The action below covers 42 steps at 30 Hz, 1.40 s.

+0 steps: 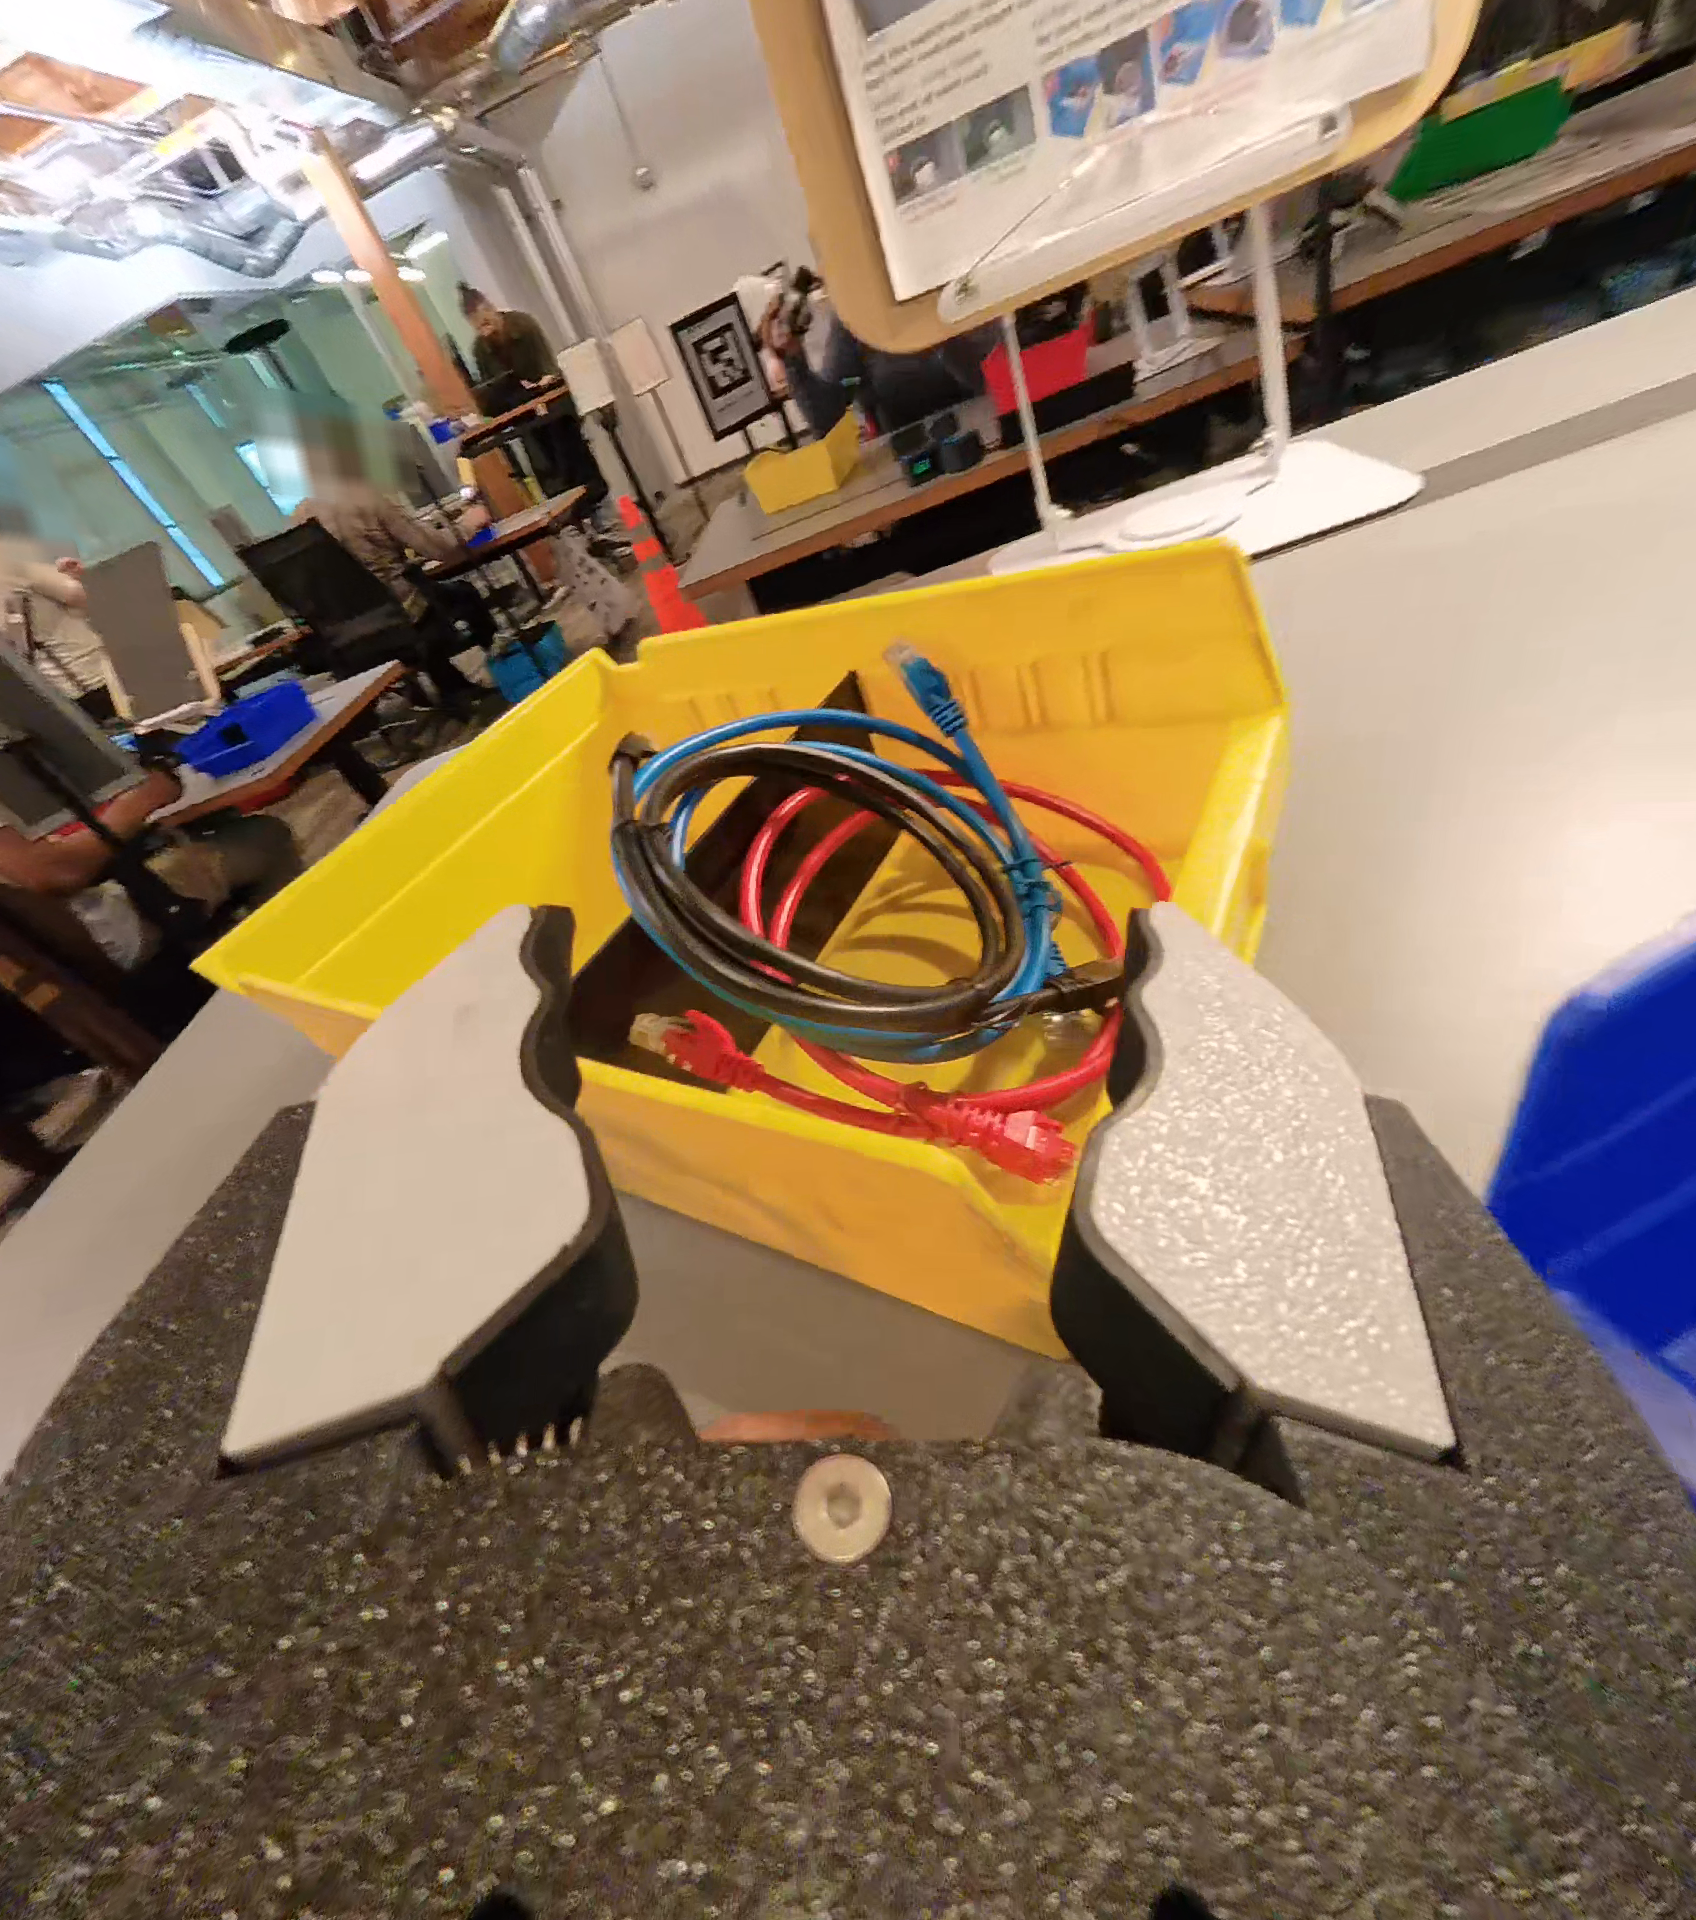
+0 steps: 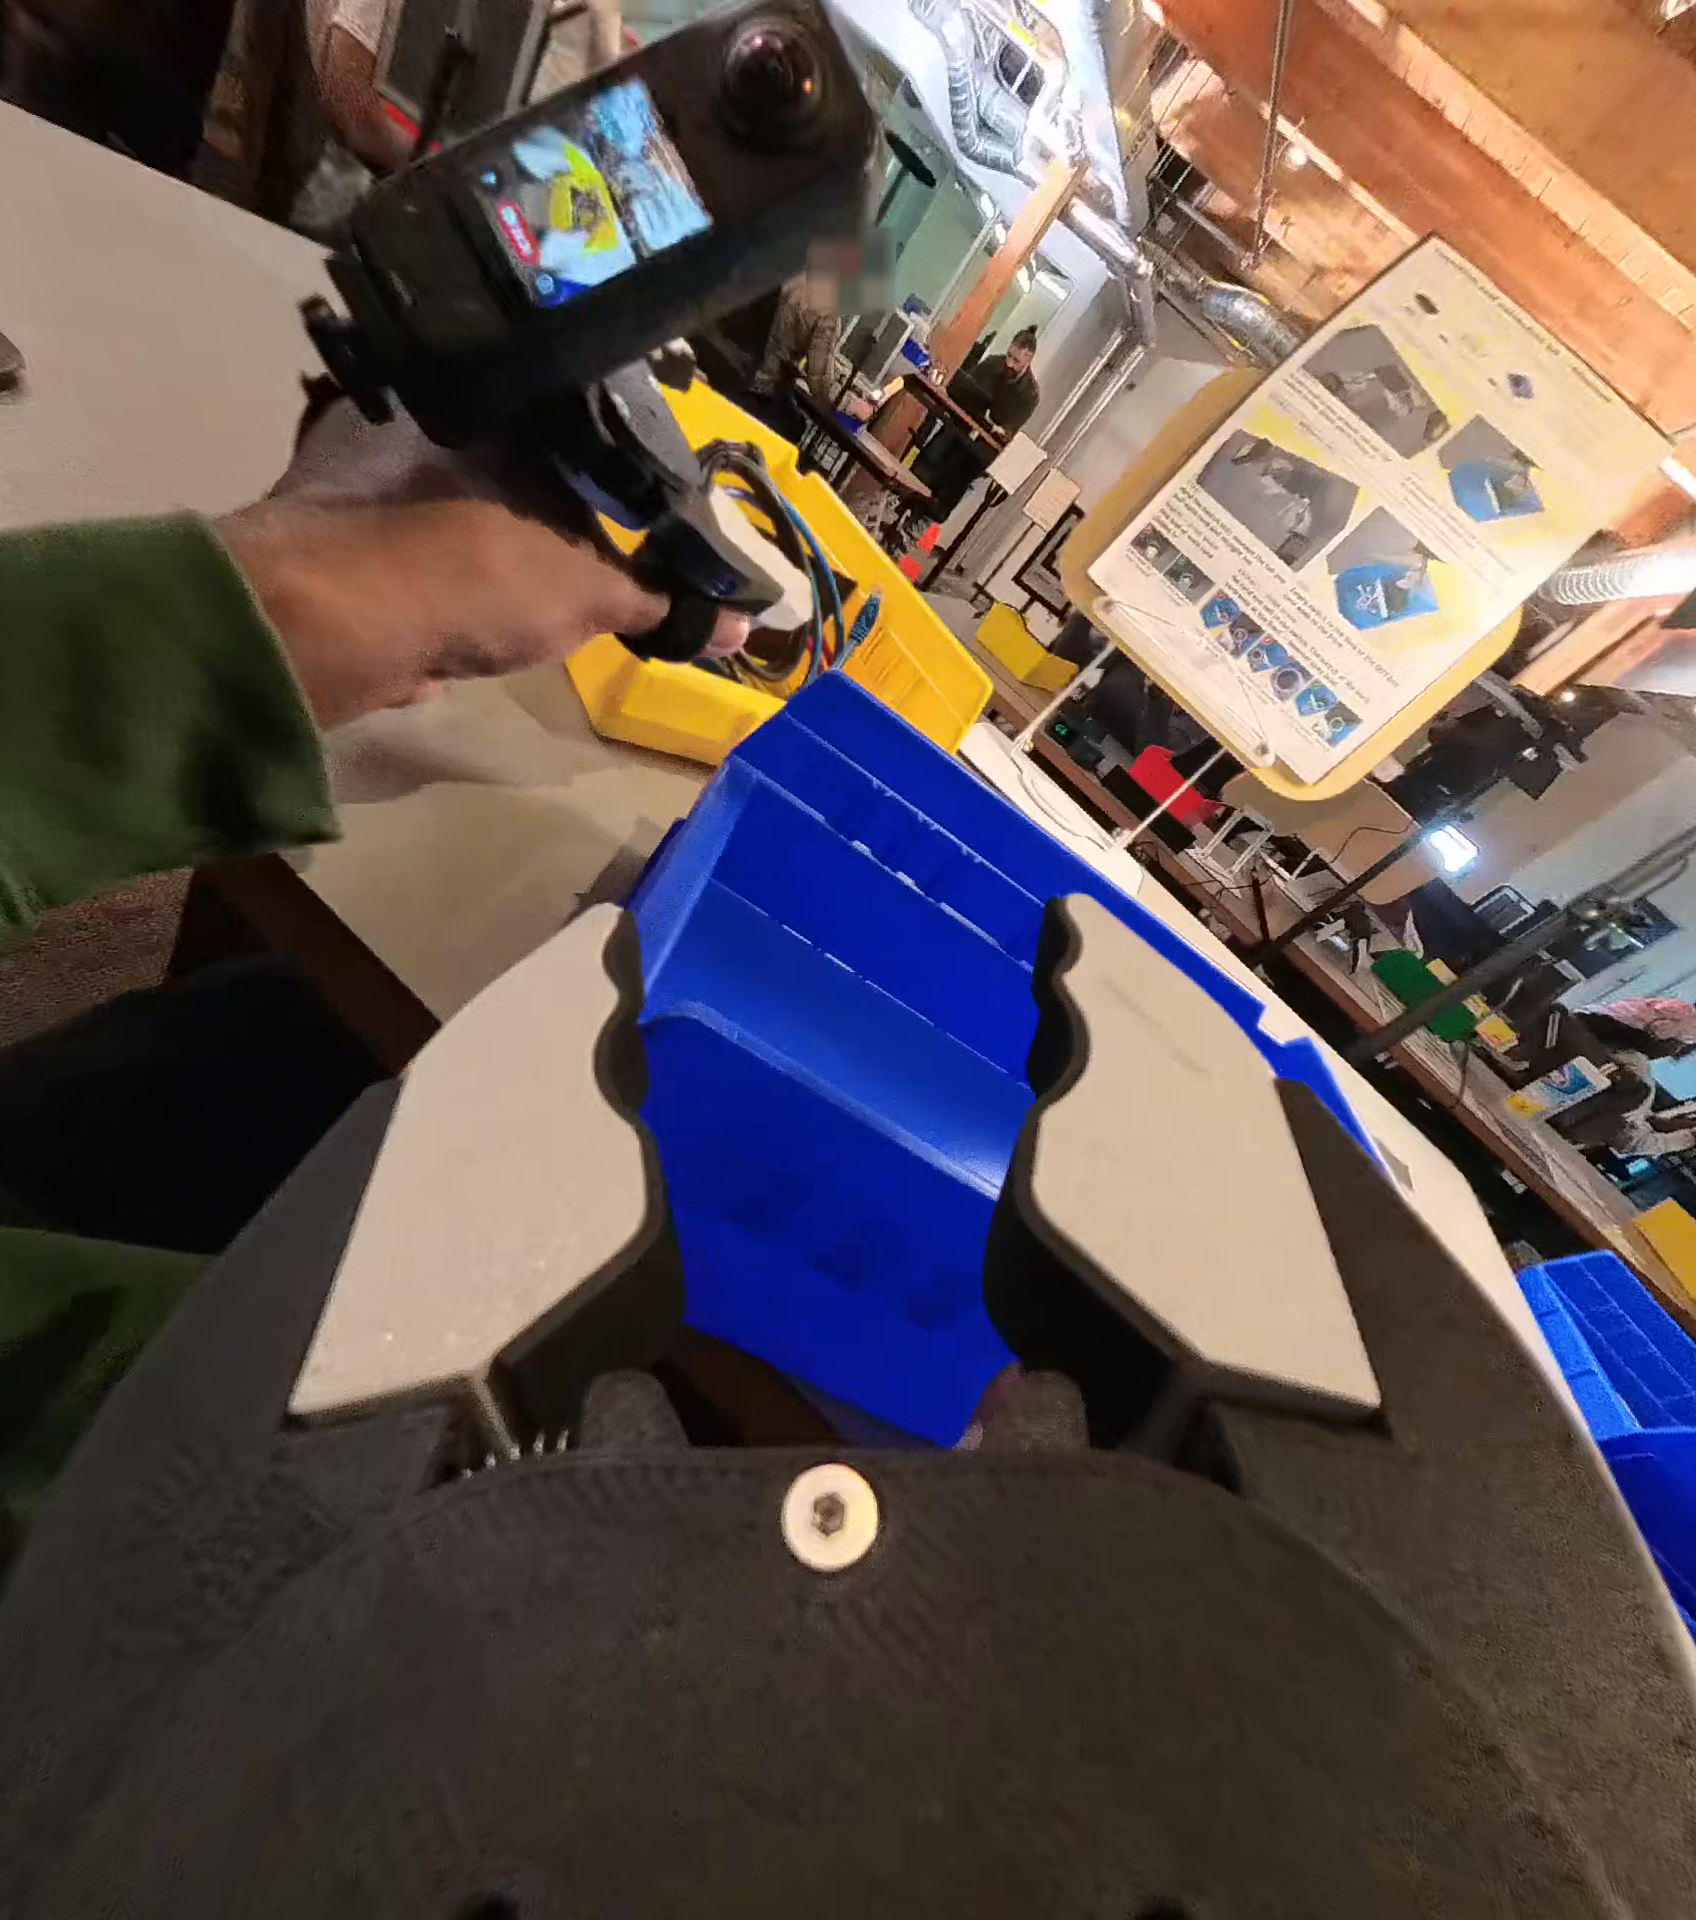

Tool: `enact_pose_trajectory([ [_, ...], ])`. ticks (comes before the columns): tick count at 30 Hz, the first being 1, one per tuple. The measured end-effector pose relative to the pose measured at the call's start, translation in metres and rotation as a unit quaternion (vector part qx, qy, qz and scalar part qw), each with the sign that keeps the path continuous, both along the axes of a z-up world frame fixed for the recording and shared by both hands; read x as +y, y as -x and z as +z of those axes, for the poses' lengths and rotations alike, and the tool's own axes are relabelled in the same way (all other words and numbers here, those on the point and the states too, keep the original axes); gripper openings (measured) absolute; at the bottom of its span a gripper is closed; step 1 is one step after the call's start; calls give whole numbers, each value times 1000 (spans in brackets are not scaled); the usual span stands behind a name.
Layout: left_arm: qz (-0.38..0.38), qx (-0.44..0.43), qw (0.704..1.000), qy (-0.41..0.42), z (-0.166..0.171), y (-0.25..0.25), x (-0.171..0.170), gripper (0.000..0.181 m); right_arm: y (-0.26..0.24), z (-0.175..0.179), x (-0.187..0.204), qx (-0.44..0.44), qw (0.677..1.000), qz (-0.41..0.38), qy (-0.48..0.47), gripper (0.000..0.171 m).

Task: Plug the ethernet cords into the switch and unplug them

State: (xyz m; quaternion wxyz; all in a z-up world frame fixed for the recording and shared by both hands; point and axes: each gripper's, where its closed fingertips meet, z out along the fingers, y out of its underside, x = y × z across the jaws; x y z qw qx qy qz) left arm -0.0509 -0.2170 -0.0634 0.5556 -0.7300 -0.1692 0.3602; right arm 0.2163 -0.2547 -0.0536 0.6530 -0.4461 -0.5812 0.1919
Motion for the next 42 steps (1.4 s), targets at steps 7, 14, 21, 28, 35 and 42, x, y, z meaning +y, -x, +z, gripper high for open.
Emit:
enact_pose_trajectory([
  [7, 41, -16, 999, 8, -12, 25, -40, 96, -14, -3, 34, -1, 998, -56, -16, 70],
  [14, 128, -73, 989, -22, -19, 83, -133, 86, -92, -3, 139, -26, 980, -195, -24, 63],
  [21, -30, -55, 998, -21, 2, 35, -84, 69, -94, -3, 136, -24, 985, -172, -21, 56],
  [28, 102, -76, 992, -4, -28, 105, -126, 66, -129, -9, 208, -32, 962, -272, -7, 60],
  [35, 105, -96, 989, -33, -17, 110, -147, 71, -153, -8, 240, -38, 949, -312, -4, 56],
  [42, 92, -87, 992, -2, -23, 101, -118, 71, -67, -27, 150, -52, 989, -136, -3, 58],
])
